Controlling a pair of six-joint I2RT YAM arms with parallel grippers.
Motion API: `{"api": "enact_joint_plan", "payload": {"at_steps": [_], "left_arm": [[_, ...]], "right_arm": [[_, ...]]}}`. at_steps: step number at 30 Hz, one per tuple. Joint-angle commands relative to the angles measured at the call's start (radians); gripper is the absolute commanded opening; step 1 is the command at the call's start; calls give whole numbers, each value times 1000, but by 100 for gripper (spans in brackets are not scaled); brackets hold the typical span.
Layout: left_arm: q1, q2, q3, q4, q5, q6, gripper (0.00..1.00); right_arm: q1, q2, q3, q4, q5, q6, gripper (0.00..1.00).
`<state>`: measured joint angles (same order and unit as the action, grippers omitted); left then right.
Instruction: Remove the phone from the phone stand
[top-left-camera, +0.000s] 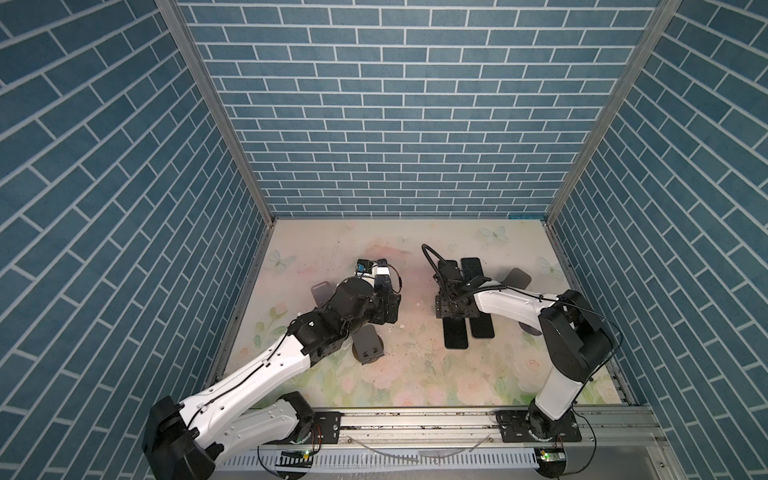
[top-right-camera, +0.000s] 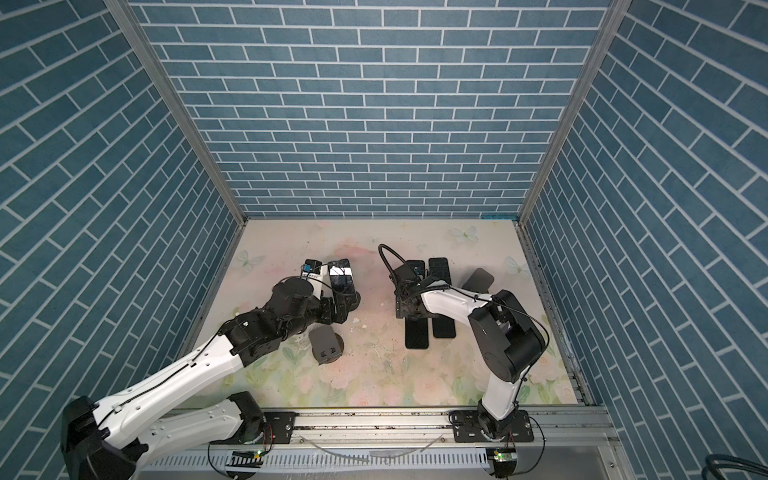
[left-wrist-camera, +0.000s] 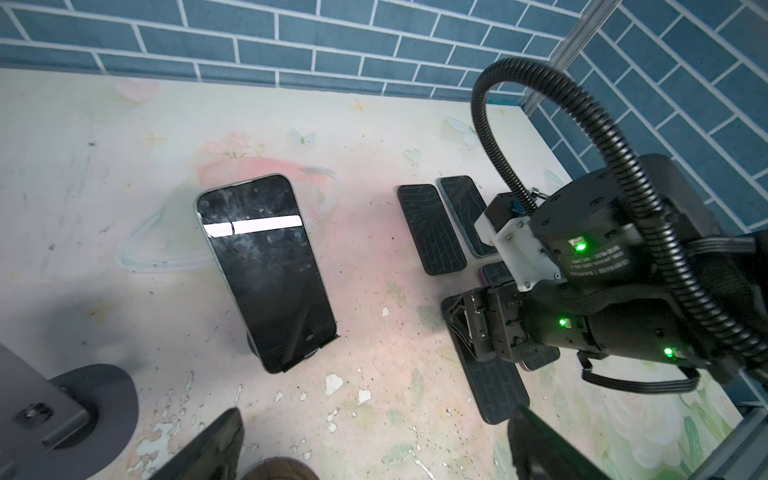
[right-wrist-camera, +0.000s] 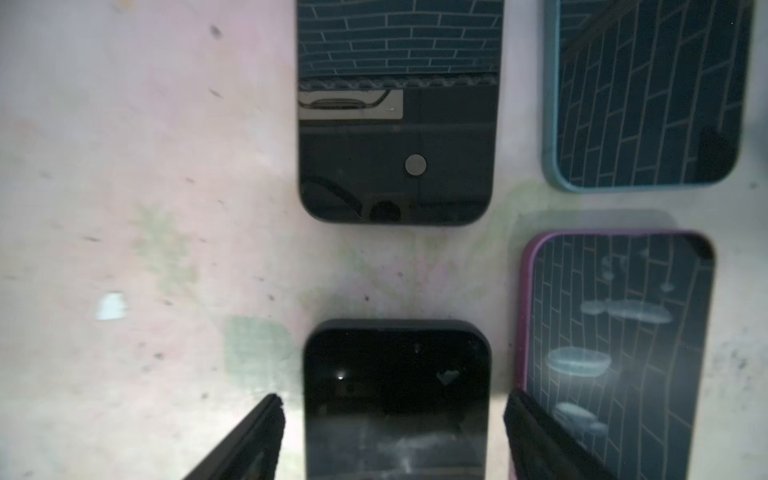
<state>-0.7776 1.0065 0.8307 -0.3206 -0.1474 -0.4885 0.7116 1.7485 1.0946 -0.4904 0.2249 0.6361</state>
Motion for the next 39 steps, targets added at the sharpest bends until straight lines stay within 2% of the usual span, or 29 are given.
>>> {"api": "enact_joint_plan", "payload": {"at_steps": [1,8,11,28,33,39], "left_arm": [[-5,-44,-24,-66,-84,18,100],[2,-124,-42,-159,-226,-7,100],[13,-153,-59,-182,-252,-20,100],[168,-344,-163,-289,-244,-62,100],[205,-402,-188,-313,-232,-60,100],[214,-439,-205,-329,-236,-44,100]], "right_arm": [[4,-58,76,-37,18,-36,85],[15,-77,131,18,-52,-79,87],[30,-54,176,38,-87,-93,88],[171,210,537,39,-182,-141,94],[210,272,605,43,-158,-154,97],[250,343,687,27,-65,-161,99]]}}
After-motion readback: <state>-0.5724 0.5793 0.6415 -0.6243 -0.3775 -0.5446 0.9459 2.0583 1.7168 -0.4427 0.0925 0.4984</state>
